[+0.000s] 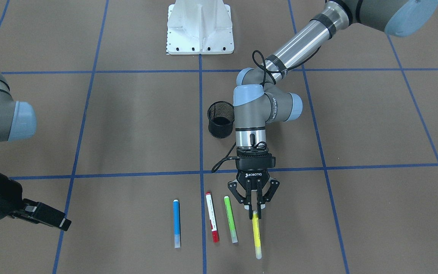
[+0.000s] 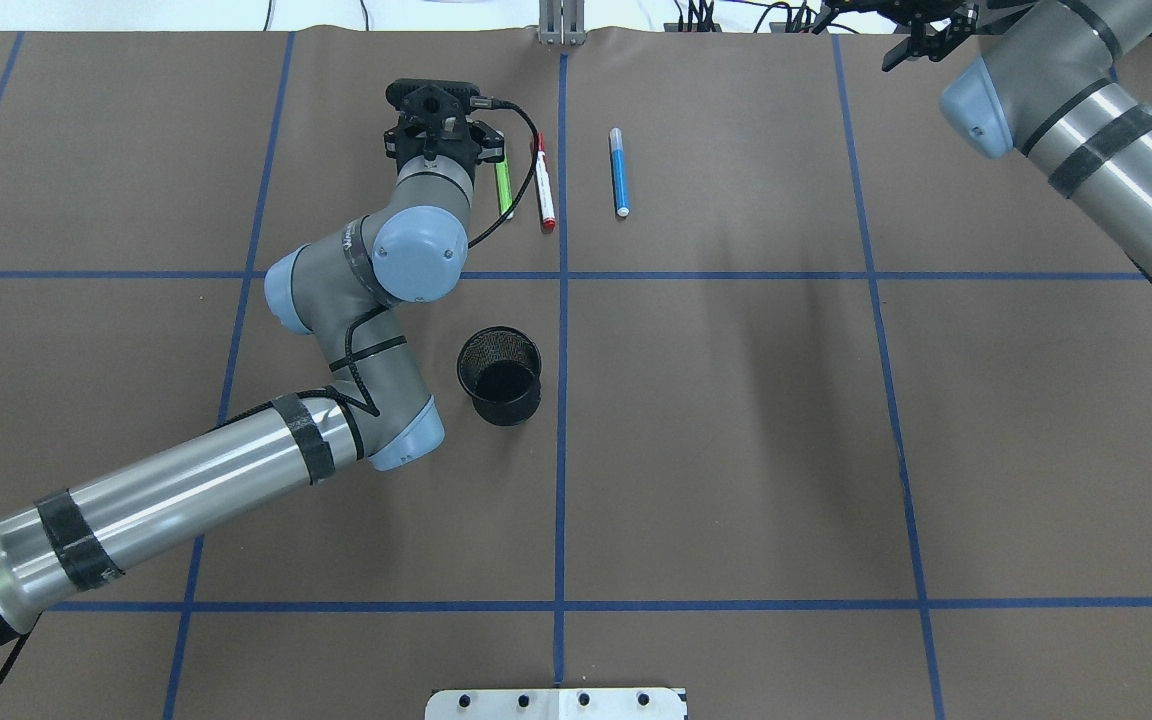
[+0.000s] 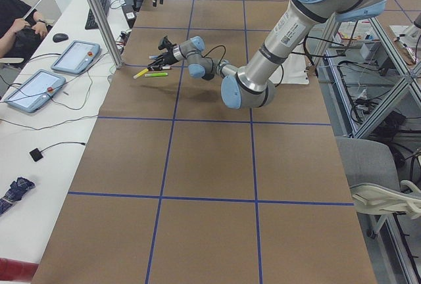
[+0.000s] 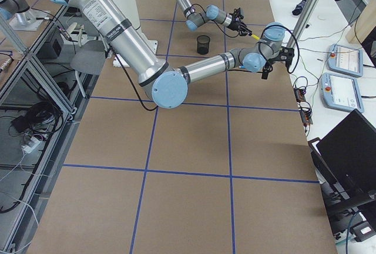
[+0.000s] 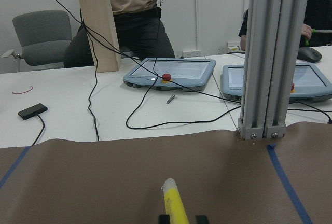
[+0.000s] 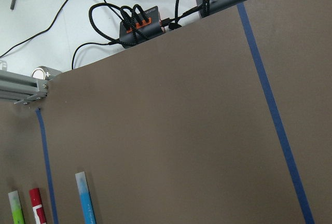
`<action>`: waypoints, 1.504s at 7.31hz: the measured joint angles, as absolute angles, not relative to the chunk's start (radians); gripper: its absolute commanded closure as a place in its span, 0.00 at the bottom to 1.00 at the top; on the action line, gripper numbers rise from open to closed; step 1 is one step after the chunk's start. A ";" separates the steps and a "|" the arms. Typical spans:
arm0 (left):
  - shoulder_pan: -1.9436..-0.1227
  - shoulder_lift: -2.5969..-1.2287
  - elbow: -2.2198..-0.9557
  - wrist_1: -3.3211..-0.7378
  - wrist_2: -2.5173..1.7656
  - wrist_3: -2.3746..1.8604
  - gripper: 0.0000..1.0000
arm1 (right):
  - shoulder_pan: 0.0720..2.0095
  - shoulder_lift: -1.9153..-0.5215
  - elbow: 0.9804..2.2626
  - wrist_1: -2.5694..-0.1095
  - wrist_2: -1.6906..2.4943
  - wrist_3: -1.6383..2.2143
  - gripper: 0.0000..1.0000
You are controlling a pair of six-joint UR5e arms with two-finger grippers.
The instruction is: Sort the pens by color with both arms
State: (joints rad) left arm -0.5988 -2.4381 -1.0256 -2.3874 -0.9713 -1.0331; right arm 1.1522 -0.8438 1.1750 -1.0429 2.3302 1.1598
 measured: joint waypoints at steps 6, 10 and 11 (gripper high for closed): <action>-0.633 -2.433 -1.073 -2.435 -1.003 -1.038 0.00 | 1.147 -0.893 1.300 -1.039 2.215 1.034 0.00; -0.691 -2.422 -1.127 -2.499 -1.189 -0.985 0.00 | 1.184 -0.958 1.381 -1.126 2.310 0.959 0.00; -0.729 -2.411 -1.187 -2.394 -1.358 -0.953 0.00 | 1.194 -0.961 1.384 -1.174 2.340 0.957 0.00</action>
